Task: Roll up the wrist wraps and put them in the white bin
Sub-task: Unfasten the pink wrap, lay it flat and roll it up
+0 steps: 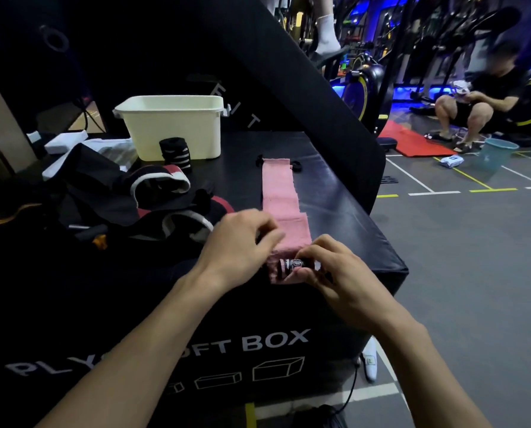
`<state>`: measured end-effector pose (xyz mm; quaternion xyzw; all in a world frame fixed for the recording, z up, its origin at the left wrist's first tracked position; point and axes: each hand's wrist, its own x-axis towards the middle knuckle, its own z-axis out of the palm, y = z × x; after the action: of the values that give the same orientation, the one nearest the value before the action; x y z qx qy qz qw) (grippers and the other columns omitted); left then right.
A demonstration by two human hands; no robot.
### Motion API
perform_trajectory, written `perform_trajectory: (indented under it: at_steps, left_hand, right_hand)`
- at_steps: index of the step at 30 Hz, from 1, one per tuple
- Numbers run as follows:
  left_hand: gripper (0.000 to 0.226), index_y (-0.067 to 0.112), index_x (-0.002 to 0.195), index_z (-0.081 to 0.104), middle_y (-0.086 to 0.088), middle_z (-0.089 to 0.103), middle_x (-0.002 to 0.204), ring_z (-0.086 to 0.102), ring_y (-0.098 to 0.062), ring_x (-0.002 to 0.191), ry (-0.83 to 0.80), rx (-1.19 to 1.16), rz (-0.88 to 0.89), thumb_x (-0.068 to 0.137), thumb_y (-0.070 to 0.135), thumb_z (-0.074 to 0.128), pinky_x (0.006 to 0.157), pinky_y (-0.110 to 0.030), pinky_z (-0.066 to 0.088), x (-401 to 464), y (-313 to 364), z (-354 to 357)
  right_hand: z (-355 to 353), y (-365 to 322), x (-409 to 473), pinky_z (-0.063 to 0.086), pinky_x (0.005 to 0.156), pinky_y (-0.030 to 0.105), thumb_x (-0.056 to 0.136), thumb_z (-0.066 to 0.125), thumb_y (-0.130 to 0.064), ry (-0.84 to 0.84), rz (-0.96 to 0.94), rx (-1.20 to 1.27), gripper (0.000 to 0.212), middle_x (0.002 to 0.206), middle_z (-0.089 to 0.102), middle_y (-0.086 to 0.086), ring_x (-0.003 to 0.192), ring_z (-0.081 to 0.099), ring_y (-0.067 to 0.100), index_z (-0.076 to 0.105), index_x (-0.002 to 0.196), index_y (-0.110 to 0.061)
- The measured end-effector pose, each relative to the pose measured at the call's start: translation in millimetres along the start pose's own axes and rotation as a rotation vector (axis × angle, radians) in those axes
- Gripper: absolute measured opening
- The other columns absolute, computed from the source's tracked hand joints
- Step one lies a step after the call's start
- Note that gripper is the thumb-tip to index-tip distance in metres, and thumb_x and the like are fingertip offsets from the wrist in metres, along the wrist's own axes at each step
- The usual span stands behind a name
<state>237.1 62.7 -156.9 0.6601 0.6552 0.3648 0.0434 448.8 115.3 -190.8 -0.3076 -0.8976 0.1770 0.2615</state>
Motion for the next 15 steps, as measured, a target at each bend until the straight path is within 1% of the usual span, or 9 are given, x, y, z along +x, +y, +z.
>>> perform_trajectory:
  at_steps: [2, 4, 6, 7, 9, 10, 11, 14, 15]
  left_hand:
    - [0.012, 0.021, 0.09, 0.076, 0.007, 0.074, 0.088, 0.067, -0.017, 0.084, -0.004, 0.042, -0.019, 0.093, 0.03, 0.07, 0.081, -0.035, 0.052, 25, -1, -4]
    - [0.012, 0.02, 0.095, 0.078, 0.003, 0.077, 0.094, 0.069, -0.02, 0.093, -0.062, 0.11, -0.101, 0.095, 0.027, 0.068, 0.087, -0.034, 0.053, 54, -5, -3]
    - [0.02, 0.02, 0.096, 0.077, -0.001, 0.076, 0.098, 0.069, -0.024, 0.099, -0.146, 0.192, -0.224, 0.094, 0.037, 0.067, 0.087, -0.036, 0.054, 80, -11, 6]
    - [0.027, 0.018, 0.093, 0.075, -0.002, 0.075, 0.097, 0.069, -0.028, 0.099, -0.192, 0.22, -0.282, 0.092, 0.043, 0.067, 0.082, -0.036, 0.053, 91, -14, 12]
    - [0.039, 0.015, 0.091, 0.069, -0.006, 0.071, 0.096, 0.067, -0.032, 0.097, -0.251, 0.248, -0.39, 0.085, 0.054, 0.069, 0.073, -0.035, 0.046, 106, -18, 26]
    - [0.046, 0.013, 0.096, 0.07, -0.008, 0.071, 0.1, 0.067, -0.033, 0.097, -0.25, 0.259, -0.431, 0.08, 0.056, 0.072, 0.071, -0.034, 0.044, 111, -20, 32]
    - [0.05, 0.012, 0.096, 0.069, -0.008, 0.072, 0.103, 0.067, -0.033, 0.097, -0.236, 0.27, -0.461, 0.076, 0.057, 0.075, 0.071, -0.034, 0.043, 115, -22, 38]
    - [0.049, 0.018, 0.08, 0.06, -0.007, 0.073, 0.102, 0.068, -0.032, 0.096, -0.145, 0.261, -0.519, 0.067, 0.061, 0.081, 0.072, -0.034, 0.043, 121, -27, 48]
    - [0.051, 0.018, 0.078, 0.059, -0.006, 0.073, 0.1, 0.068, -0.031, 0.096, -0.121, 0.245, -0.537, 0.066, 0.061, 0.084, 0.071, -0.034, 0.043, 122, -28, 50]
  right_hand:
    - [-3, 0, 0, 0.049, 0.081, 0.032, 0.095, 0.047, -0.061, -0.017, 0.0, -0.003, 0.04, 0.104, 0.048, -0.019, 0.091, 0.052, 0.008, 0.063, 0.114, -0.029]
    - [-7, 1, -3, 0.048, 0.081, 0.031, 0.097, 0.042, -0.062, -0.035, 0.005, -0.005, 0.042, 0.103, 0.047, -0.02, 0.092, 0.052, 0.007, 0.063, 0.113, -0.029]
    - [-8, 2, -5, 0.048, 0.08, 0.031, 0.099, 0.04, -0.063, -0.031, 0.008, -0.008, 0.041, 0.1, 0.045, -0.021, 0.091, 0.051, 0.007, 0.062, 0.111, -0.03]
    - [-9, 2, -6, 0.048, 0.081, 0.032, 0.097, 0.039, -0.064, -0.03, 0.01, -0.013, 0.043, 0.099, 0.044, -0.021, 0.091, 0.051, 0.007, 0.061, 0.11, -0.03]
    - [-9, 1, -6, 0.047, 0.082, 0.033, 0.096, 0.037, -0.064, -0.038, 0.008, -0.013, 0.043, 0.098, 0.043, -0.022, 0.092, 0.05, 0.009, 0.061, 0.109, -0.03]
    - [-9, 1, -6, 0.047, 0.083, 0.033, 0.097, 0.039, -0.062, -0.042, 0.005, -0.008, 0.04, 0.098, 0.043, -0.022, 0.093, 0.049, 0.009, 0.061, 0.108, -0.031]
    - [-10, 1, -5, 0.047, 0.083, 0.034, 0.097, 0.041, -0.06, -0.046, 0.004, -0.004, 0.037, 0.098, 0.044, -0.021, 0.093, 0.049, 0.01, 0.061, 0.107, -0.031]
    - [-12, 4, -1, 0.046, 0.085, 0.035, 0.097, 0.042, -0.06, -0.071, 0.002, 0.002, 0.036, 0.099, 0.046, -0.02, 0.094, 0.048, 0.011, 0.061, 0.107, -0.031]
    - [-13, 5, 0, 0.046, 0.085, 0.035, 0.097, 0.042, -0.059, -0.079, 0.001, 0.006, 0.036, 0.1, 0.048, -0.02, 0.094, 0.048, 0.011, 0.061, 0.107, -0.031]
